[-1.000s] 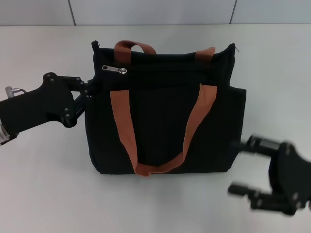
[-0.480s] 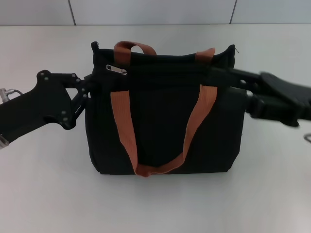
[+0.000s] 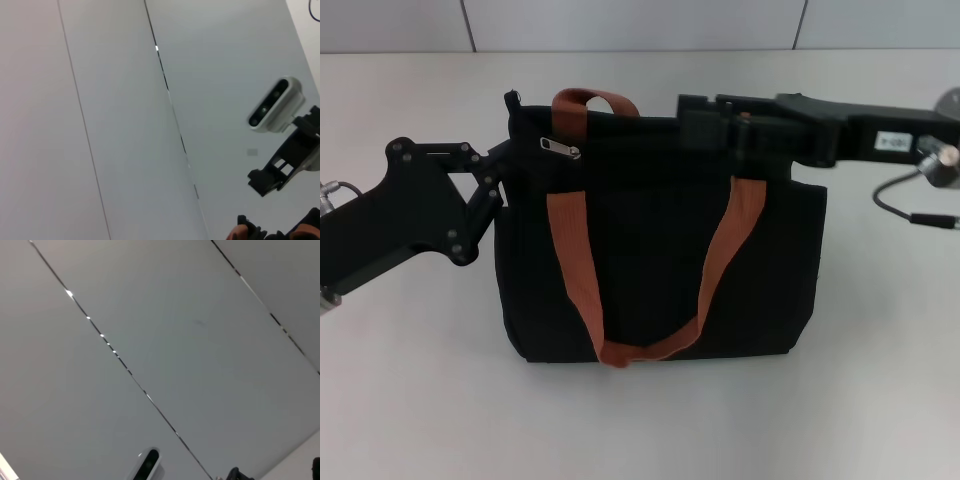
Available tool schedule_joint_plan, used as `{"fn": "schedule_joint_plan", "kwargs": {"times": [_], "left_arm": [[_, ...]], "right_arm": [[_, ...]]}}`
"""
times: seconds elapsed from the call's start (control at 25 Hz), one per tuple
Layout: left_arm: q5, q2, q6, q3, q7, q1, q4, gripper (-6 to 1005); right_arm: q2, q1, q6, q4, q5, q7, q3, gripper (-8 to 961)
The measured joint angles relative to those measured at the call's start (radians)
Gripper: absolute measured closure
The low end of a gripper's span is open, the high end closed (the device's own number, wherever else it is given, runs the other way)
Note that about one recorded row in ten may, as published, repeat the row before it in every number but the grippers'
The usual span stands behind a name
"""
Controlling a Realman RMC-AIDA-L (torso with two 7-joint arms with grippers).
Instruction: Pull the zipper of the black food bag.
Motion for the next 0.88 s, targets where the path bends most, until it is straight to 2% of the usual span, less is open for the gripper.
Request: {"fn": "schedule_joint_plan", "kwargs": {"times": [0.2,0.44,0.68,0.88], "left_arm": [[-0.026,-0.001,0.001,0.000,0.058,-0.006,-0.032,978],[-0.045,-0.001,0.001,0.000,0.125,-0.006,-0.053,978],[-0.069,-0.002,0.001,0.000,0.189,-0.003,-0.087,978],[-0.071,-0.003,0.002,0.001,0.195,-0.003,-0.097,978]], "right_arm": [[0.000,0.038,0.035,-0.012,0.001,0.118,-0.023,215],[-0.012,0.080,0.044,-0.014,-0.002,0.320,-0.030,216],[-0.023,0.095,0.044,-0.016,-0.005,0.399,-0.032,217],[-0.026,0.102,0.062,-0.086,-0.007,0.387,-0.053,216]]}}
